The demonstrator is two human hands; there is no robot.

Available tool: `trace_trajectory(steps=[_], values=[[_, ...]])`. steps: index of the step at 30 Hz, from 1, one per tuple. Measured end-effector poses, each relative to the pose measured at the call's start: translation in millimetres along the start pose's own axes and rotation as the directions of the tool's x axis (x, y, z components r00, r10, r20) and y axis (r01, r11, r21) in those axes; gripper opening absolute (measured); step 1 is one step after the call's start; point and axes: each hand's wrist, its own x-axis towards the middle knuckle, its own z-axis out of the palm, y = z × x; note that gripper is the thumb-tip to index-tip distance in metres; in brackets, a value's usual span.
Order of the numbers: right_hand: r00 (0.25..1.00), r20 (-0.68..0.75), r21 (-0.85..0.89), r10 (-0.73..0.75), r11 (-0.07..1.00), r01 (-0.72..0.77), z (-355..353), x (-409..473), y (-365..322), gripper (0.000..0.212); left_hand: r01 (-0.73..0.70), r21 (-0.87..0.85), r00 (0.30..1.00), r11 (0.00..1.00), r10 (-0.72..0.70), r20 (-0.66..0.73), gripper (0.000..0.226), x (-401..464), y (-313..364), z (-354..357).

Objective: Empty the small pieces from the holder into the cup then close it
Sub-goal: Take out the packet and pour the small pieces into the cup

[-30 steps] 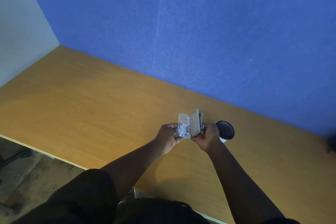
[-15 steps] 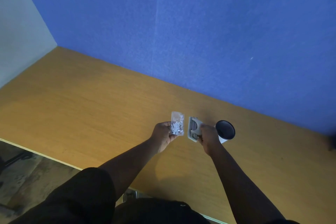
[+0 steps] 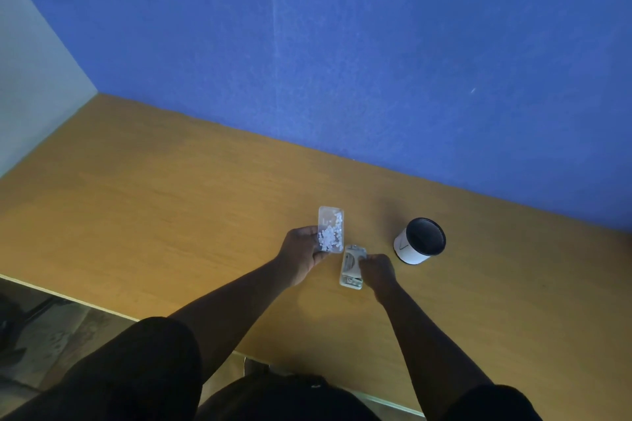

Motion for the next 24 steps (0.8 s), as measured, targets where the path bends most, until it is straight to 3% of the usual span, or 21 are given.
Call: trace_trajectory(steps=[12, 17, 20, 24], values=[[1.0, -0.002, -0.043, 0.011, 0.999, -0.011, 7, 8, 13, 0.029, -0.006, 0.059, 0.999, 0.998, 0.003, 0.047, 0.034, 2, -2, 0], [0.981, -0.145, -0.281, -0.126, 0.956, 0.081, 1, -1, 11, 0.033, 0.004, 0.064, 0.999, 0.998, -0.008, 0.05, 0.031, 2, -3, 3], [0.96, -0.218, -0.224, -0.174, 0.967, 0.124, -4, -5, 4, 0.024, 0.012, 0.07, 0.998, 0.997, -0.016, 0.055, 0.03, 4, -6, 7], [0.937, -0.17, -0.045, -0.304, 0.952, 0.301, -19, -12, -16, 0.025, 0.027, 0.077, 0.996, 0.997, -0.033, 0.079, 0.031, 5, -13, 22]])
